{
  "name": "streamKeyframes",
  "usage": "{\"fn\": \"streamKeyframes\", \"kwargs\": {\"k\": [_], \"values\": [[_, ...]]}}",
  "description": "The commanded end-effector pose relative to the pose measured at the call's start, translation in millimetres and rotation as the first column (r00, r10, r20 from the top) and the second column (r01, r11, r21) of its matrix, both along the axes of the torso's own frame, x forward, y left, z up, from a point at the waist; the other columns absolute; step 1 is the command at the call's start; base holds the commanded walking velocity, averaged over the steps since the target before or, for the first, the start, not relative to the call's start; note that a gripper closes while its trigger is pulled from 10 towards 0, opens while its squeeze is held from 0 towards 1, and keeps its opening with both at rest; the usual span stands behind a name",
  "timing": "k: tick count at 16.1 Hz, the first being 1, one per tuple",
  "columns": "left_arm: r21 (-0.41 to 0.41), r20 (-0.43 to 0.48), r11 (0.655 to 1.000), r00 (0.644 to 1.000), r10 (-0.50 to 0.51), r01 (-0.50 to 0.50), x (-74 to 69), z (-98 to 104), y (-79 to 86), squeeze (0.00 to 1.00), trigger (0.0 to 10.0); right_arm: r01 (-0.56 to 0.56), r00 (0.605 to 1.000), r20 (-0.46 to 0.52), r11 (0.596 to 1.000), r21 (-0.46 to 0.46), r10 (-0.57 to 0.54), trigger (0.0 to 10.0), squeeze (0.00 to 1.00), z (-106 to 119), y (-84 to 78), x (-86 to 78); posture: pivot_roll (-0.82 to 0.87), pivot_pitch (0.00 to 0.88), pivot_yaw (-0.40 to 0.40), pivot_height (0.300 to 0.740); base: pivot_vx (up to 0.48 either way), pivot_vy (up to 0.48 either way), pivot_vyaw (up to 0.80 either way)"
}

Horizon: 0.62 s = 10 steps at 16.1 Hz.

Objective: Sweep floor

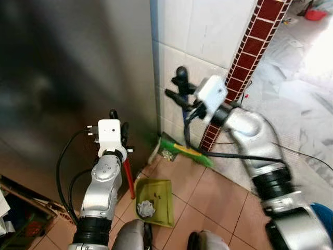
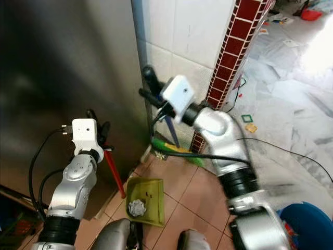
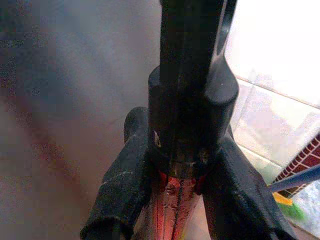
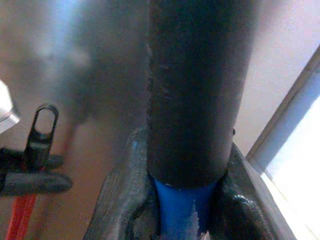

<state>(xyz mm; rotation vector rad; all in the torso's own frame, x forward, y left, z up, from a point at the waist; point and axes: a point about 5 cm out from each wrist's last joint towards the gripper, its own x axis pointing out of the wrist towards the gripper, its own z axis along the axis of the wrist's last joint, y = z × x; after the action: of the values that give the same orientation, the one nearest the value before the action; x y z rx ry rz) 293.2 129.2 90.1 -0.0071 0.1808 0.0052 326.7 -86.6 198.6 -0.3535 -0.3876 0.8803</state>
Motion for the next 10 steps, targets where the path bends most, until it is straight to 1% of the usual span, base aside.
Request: {"fn": "streamKeyframes", "kwargs": {"k": [1, 2, 3, 5, 6, 7, 8, 9, 10], "values": [[-0.015, -0.061, 0.999, 0.998, -0.034, 0.033, -3.2, -10, -5.4, 0.0, 10.0, 0.005, 0.993, 0.115, 0.999, 0.034, -0.009, 10.0, 0.0, 18, 6.8, 1.1, 0.0, 0.028, 0.019, 0.74, 0.0, 0.0, 0.0], [-0.016, -0.059, 0.999, 0.998, -0.034, 0.033, -2.6, -9, -5.4, 0.0, 10.0, 0.034, 0.991, 0.125, 0.997, 0.069, -0.042, 10.0, 0.0, 15, 13.5, 1.6, 0.01, 0.027, 0.019, 0.74, 0.0, 0.0, 0.0], [-0.017, -0.057, 0.999, 0.998, -0.036, 0.035, -2.0, -8, -5.7, 0.0, 10.0, 0.051, 0.992, 0.111, 0.993, 0.111, -0.064, 10.0, 0.0, 6, 24.3, 0.3, 0.02, 0.026, 0.015, 0.74, 0.0, 0.0, 0.0], [-0.014, -0.055, 0.999, 0.998, -0.033, 0.033, -3.8, -6, -4.5, 0.0, 10.0, 0.039, 0.994, 0.096, 0.995, 0.095, -0.049, 10.0, 0.0, -21, 50.3, -8.1, 0.05, 0.028, 0.013, 0.74, 0.0, 0.0, 0.0], [-0.01, -0.04, 1.0, 0.999, -0.012, 0.012, -5.4, -2, 0.0, 0.0, 10.0, 0.03, 0.997, 0.069, 0.994, 0.101, -0.037, 10.0, 0.0, -33, 62.6, -12.1, 0.07, 0.029, 0.011, 0.74, 0.0, 0.0, 0.0], [0.002, 0.01, 0.999, 0.998, 0.054, -0.054, -6.8, 4, 11.2, 0.0, 10.0, 0.004, 0.999, 0.034, 0.996, 0.093, -0.007, 10.0, 0.0, -46, 75.1, -17.8, 0.1, 0.031, 0.003, 0.74, 0.0, 0.0, 0.0], [0.017, 0.036, 0.994, 0.993, 0.112, -0.112, -7.9, 7, 20.1, 0.0, 10.0, -0.012, 1.0, 0.003, 0.996, 0.086, 0.012, 10.0, 0.0, -54, 80.5, -20.8, 0.11, 0.032, -0.004, 0.74, 0.0, 0.0, 0.0], [0.028, 0.047, 0.988, 0.988, 0.147, -0.149, -9.0, 7, 25.8, 0.0, 10.0, -0.019, 1.0, -0.016, 0.997, 0.075, 0.021, 10.0, 0.0, -60, 83.1, -22.5, 0.11, 0.032, -0.005, 0.74, 0.0, 0.0, 0.0], [0.032, 0.052, 0.979, 0.979, 0.198, -0.2, -14.1, 6, 36.7, 0.0, 10.0, -0.067, 0.996, -0.057, 0.998, 0.015, 0.068, 10.0, 0.0, -78, 86.2, -30.3, 0.11, 0.032, -0.01, 0.74, 0.0, 0.0, 0.0]]}}
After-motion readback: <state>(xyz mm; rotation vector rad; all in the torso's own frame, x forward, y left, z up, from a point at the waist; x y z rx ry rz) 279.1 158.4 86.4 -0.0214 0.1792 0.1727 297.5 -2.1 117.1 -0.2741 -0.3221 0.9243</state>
